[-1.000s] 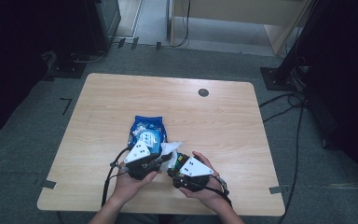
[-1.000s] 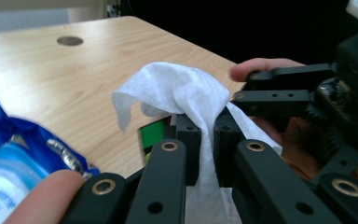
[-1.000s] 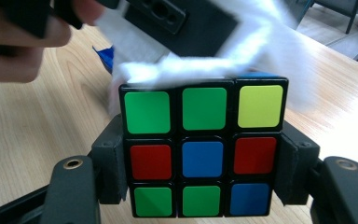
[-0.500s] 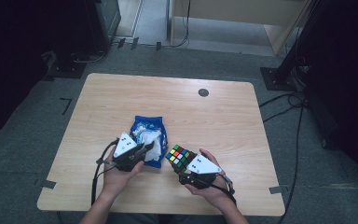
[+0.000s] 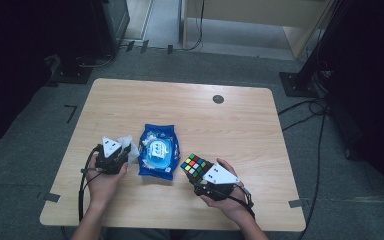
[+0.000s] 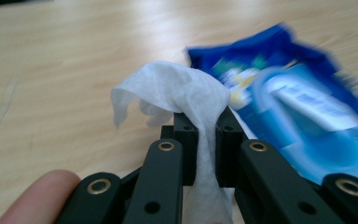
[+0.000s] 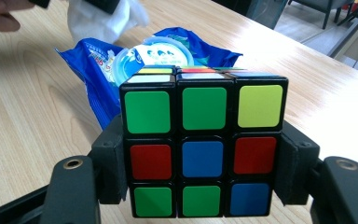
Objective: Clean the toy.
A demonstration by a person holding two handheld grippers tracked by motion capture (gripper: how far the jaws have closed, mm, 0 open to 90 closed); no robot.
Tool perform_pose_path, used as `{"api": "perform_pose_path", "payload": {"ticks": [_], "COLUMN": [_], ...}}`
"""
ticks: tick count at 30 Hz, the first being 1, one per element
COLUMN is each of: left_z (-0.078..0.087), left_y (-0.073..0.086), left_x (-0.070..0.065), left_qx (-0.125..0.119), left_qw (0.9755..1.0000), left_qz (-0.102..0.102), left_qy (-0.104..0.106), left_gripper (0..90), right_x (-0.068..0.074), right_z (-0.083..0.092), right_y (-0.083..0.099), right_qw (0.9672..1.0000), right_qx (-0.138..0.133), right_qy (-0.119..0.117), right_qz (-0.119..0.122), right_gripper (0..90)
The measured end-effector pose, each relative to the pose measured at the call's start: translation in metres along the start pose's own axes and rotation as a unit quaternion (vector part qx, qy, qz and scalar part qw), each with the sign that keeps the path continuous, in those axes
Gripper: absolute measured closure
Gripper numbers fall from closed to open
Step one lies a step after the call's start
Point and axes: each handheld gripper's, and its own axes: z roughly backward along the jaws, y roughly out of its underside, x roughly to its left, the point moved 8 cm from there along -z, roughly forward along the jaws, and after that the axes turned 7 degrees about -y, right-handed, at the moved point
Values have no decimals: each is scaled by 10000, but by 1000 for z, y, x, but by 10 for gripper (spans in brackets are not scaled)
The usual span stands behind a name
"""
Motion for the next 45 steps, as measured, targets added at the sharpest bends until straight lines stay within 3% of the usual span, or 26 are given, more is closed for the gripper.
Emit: {"api": "perform_pose_path", "payload": {"ticks": [3,4,8,10,13,16,19,22,25,27,30,32,36,37,39,45], "left_z": [-7,-8,-8,-5,2,11,21,31,42,49,56,57,62,63,63,61], "left_y": [9,10,9,7,-1,-11,-22,-32,-39,-40,-36,-31,-28,-27,-26,-23], "left_x": [-2,-2,11,16,19,13,-7,-42,-85,-109,-135,-144,-158,-160,-162,-166], "left_qx": [240,265,284,243,141,0,-145,-218,-158,-127,-9,64,191,221,266,441], "left_qw": [9997,9996,9982,9974,9944,9945,9970,9976,9914,9861,9759,9718,9621,9613,9627,9587], "left_qz": [-57,-50,326,416,795,752,641,551,245,29,-202,-367,-203,-212,-216,-67], "left_qy": [77,-18,-413,-538,-675,-729,-405,367,1276,1658,2173,2326,2712,2737,2685,2809], "left_gripper": [794,774,693,616,457,332,284,279,269,258,264,287,315,316,314,261], "right_x": [0,0,-1,-2,-2,-2,-2,1,5,8,10,9,6,5,4,2], "right_z": [-1,-1,-1,-1,-1,-2,-2,-4,-6,-7,-9,-8,-7,-7,-7,-8], "right_y": [1,1,2,2,2,2,2,1,0,-1,-1,-1,0,1,2,5], "right_qw": [10000,10000,10000,10000,10000,10000,10000,10000,10000,10000,10000,10000,10000,10000,10000,9999], "right_qx": [17,16,37,32,18,28,17,12,-13,-26,-9,-8,5,14,28,71], "right_qy": [-5,-2,14,17,27,42,31,10,-37,-59,-64,-55,13,41,38,90], "right_qz": [6,18,-8,-8,-34,-49,-33,-43,6,28,34,37,26,38,9,41], "right_gripper": [343,343,343,343,343,343,343,343,343,343,343,343,343,343,343,343]}}
